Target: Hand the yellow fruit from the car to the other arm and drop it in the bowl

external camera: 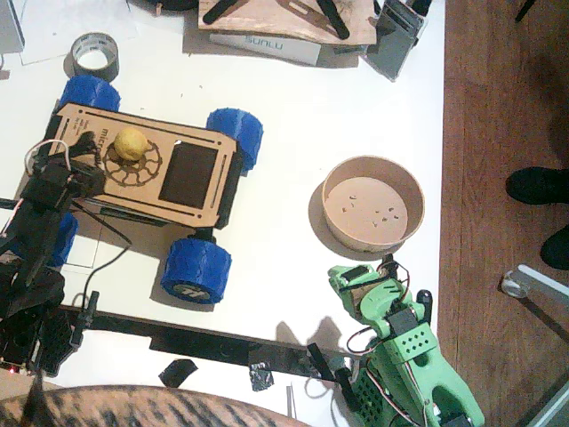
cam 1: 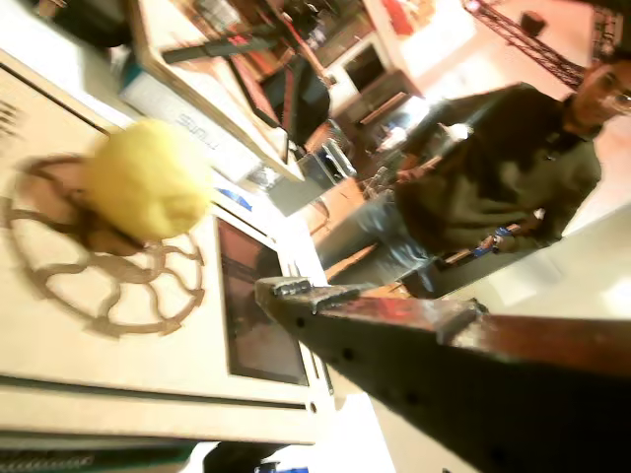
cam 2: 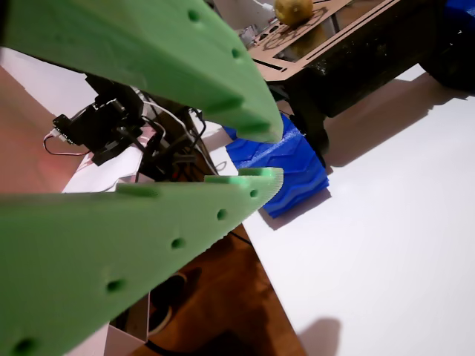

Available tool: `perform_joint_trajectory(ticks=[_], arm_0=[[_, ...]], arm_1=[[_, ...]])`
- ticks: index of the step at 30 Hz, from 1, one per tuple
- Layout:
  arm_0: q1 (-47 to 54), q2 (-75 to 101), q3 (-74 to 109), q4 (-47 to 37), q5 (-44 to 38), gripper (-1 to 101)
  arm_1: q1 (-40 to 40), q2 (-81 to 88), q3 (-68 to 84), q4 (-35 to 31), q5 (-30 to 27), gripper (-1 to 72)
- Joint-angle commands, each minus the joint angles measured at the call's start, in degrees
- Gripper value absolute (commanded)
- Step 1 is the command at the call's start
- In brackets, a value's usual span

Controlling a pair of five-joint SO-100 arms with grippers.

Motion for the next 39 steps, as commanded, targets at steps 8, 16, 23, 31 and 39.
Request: perform_joint_trajectory(ticks=[8, 16, 23, 31, 39], arm_0=[[0.44, -16.0, -9.05, -10.37, -1.58, 38], [0.44, -18.9, -14.94, -10.2, -1.58, 38], [0.53, -25.49, -14.94, -16.61, -1.58, 38], [0.44, -29.44, -14.94, -18.98, -1.14, 38], [0.44, -34.1, -14.94, -21.71, -0.97, 39]], arm_1=[[-0.44, 0.35, -1.32, 0.26, -1.14, 0.0], [0.35, 0.35, -4.48, 2.55, -1.49, 0.0], [0.62, 0.35, -5.8, 3.16, -1.23, 0.0], [0.53, 0.35, -6.33, 3.52, -0.88, 0.0], [0.44, 0.35, -6.15, 3.69, -0.88, 0.0]])
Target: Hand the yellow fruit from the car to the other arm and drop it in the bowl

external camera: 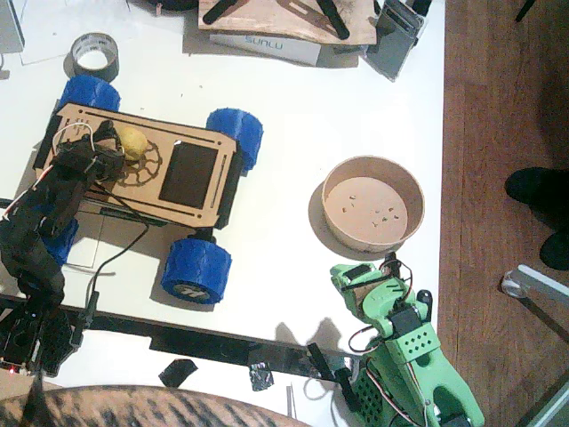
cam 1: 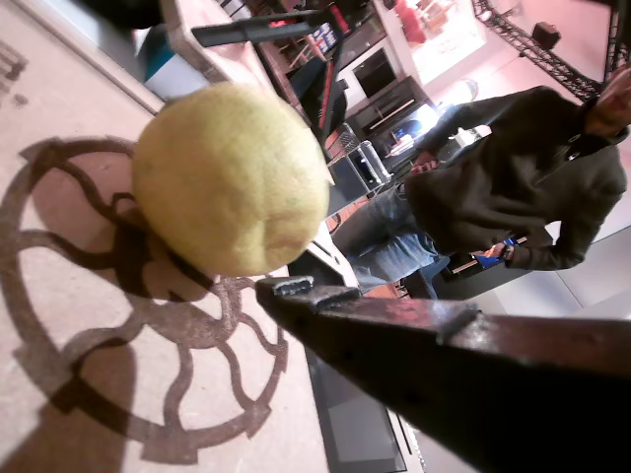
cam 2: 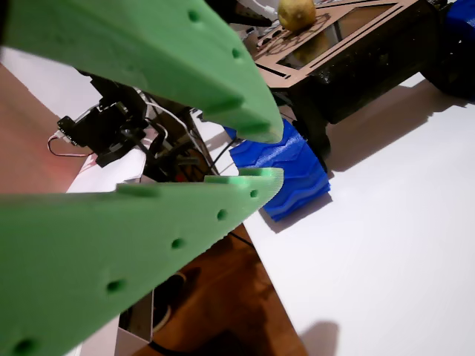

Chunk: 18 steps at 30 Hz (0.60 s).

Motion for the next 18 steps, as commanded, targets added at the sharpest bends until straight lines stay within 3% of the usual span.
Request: perform_joint_trajectory(ticks=[1, 18], arm_0=[[0.35, -0.53, -3.08, -1.67, 0.62, 39], [0.44, -4.83, -3.16, -8.35, 0.18, 40]], arm_1=[[0.09, 0.35, -2.64, 0.35, -0.18, 0.0], [1.05, 0.35, -2.81, 0.0, 0.09, 0.0]])
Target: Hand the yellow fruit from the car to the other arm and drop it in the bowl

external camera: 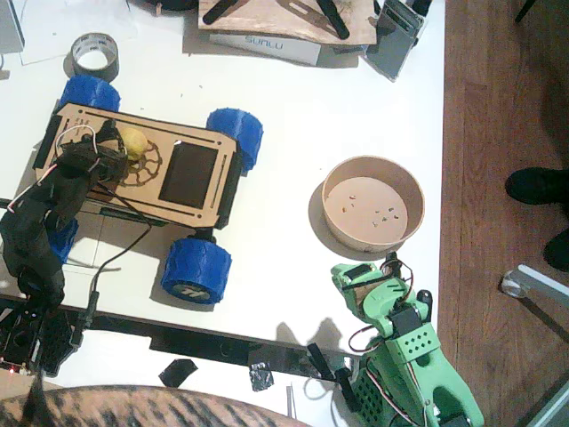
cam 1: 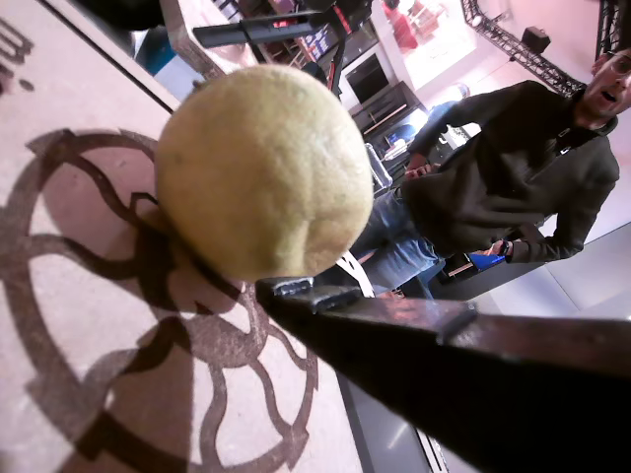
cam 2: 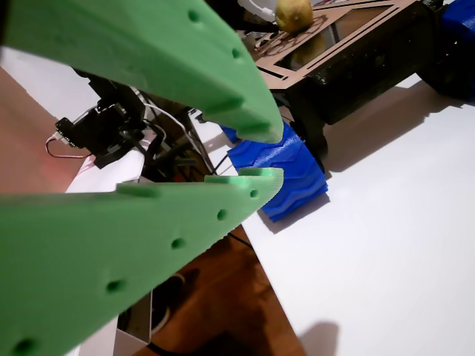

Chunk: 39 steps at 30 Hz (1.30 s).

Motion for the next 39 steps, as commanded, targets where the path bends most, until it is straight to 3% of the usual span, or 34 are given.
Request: perform_joint_trajectory(ticks=[1, 12, 19, 34, 39], arm_0=[[0.44, 0.26, -2.81, -1.58, 0.26, 39], [2.2, -0.97, -2.99, -5.45, 0.44, 40], [3.25, -5.36, -10.9, 0.79, 0.53, 41], [3.34, -7.47, -11.69, -1.05, 0.09, 41], [3.25, -7.38, -11.69, -0.79, 0.09, 35]], arm_1=[[0.79, 0.35, -2.9, 0.0, 0.09, 0.0], [1.41, 0.35, -2.99, -0.09, 0.35, 0.0], [1.41, 0.35, -2.99, -0.09, 0.44, 0.0], [1.49, 0.35, -2.81, -0.18, 0.53, 0.0], [1.49, 0.35, -2.72, -0.18, 0.53, 0.0]])
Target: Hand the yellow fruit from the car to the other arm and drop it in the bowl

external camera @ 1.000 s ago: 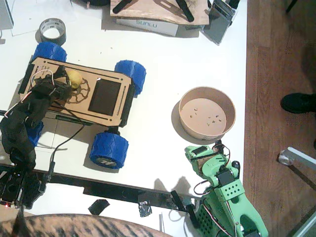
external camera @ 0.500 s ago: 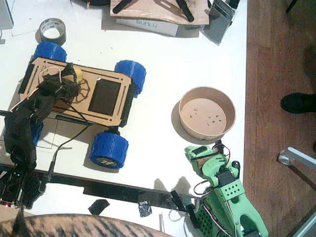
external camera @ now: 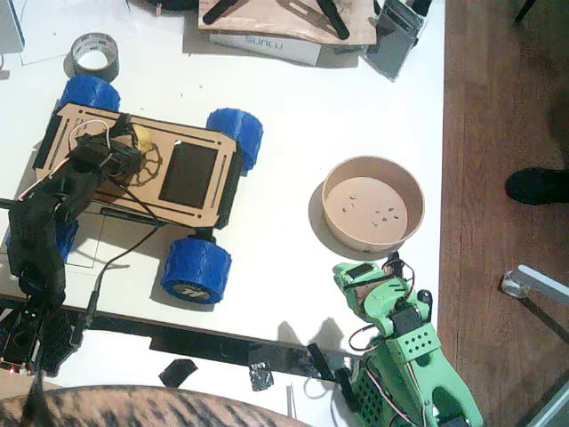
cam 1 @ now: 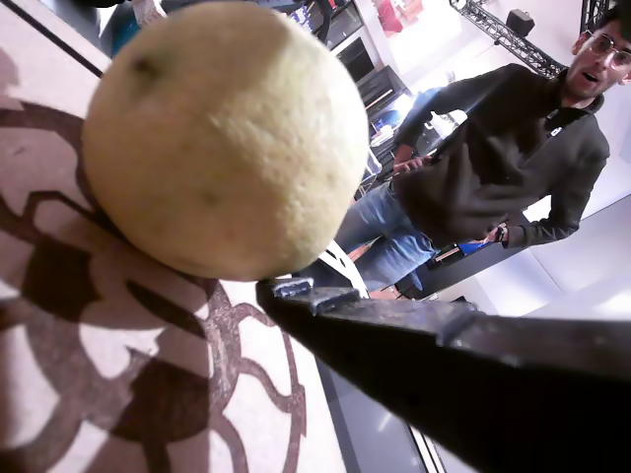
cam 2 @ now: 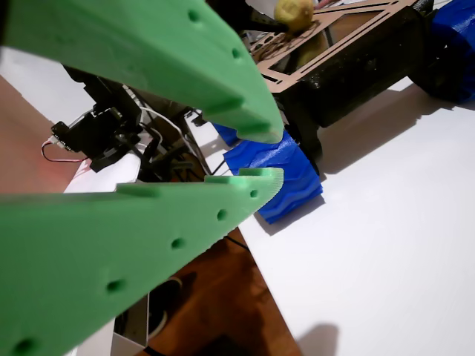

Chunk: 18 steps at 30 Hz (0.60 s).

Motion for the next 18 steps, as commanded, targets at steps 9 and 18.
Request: perform_joint_trajectory(ticks=[9, 18], arm_0=[[0.44, 0.53, -2.9, -0.26, 0.18, 0], [0.44, 1.14, -2.9, 0.0, 0.09, 0]], arm_1=[[0.44, 0.35, -2.55, -0.18, 0.44, 0.0], [0.44, 0.35, -2.55, -0.18, 0.35, 0.0]])
